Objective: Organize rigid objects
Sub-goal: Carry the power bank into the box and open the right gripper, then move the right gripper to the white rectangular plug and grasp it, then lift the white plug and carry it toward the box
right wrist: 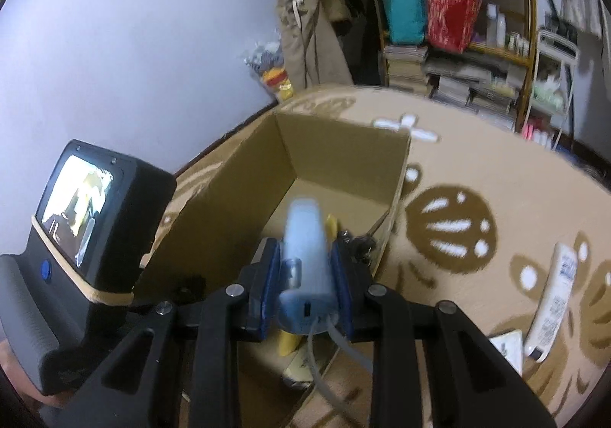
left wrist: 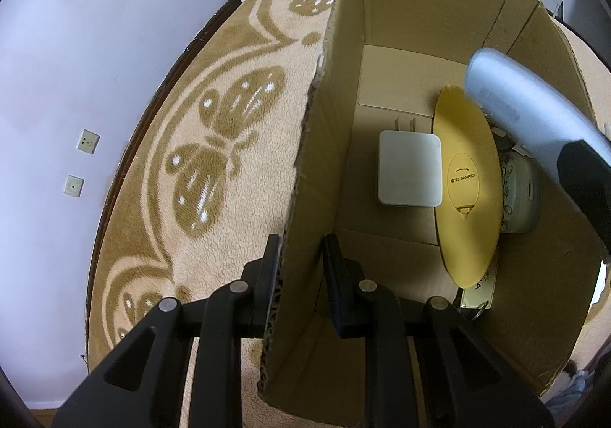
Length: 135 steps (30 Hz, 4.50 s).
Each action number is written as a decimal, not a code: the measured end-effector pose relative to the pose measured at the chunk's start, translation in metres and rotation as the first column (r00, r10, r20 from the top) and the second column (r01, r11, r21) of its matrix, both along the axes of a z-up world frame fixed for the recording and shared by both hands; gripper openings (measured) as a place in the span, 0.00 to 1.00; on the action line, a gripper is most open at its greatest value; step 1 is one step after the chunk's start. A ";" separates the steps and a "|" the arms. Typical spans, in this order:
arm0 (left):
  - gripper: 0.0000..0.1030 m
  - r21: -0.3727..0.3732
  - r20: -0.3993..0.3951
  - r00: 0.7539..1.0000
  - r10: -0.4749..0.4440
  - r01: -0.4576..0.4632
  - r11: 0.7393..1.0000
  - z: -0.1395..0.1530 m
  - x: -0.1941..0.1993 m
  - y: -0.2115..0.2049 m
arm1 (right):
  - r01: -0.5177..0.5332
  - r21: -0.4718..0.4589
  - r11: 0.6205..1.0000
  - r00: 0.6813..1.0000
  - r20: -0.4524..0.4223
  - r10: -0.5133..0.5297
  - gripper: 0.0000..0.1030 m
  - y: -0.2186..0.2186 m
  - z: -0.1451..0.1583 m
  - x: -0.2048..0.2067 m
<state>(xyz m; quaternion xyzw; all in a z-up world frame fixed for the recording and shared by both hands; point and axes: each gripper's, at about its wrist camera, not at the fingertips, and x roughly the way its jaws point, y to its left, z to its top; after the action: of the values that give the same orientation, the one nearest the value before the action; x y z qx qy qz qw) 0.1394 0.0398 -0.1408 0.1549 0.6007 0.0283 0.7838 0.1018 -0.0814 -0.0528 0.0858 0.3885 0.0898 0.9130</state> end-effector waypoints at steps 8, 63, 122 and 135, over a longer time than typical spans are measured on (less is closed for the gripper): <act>0.20 -0.003 -0.003 1.000 0.001 -0.001 1.000 0.001 0.000 0.002 | 0.032 -0.013 0.999 0.999 0.013 -0.032 0.28 -0.015 0.013 -0.003; 0.20 0.007 0.001 1.000 -0.007 0.007 1.000 0.001 -0.003 0.000 | 0.161 -0.219 0.962 0.823 -0.509 -0.253 0.78 -0.089 -0.093 -0.042; 0.18 -0.012 -0.004 1.000 -0.003 0.003 1.000 0.002 -0.003 0.001 | 0.193 -0.114 0.974 0.886 -0.406 -0.223 0.55 -0.072 -0.089 -0.025; 0.18 -0.012 -0.004 1.000 -0.003 0.003 1.000 0.002 -0.003 0.001 | 0.262 -0.069 0.963 0.932 -0.241 -0.271 0.54 -0.083 -0.044 -0.025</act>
<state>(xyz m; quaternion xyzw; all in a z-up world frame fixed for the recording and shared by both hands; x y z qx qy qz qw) 0.1368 0.0407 -0.1384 0.1509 0.6023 0.0232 0.7835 0.0764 -0.1647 -0.0964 0.1321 0.4861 -0.0533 0.8622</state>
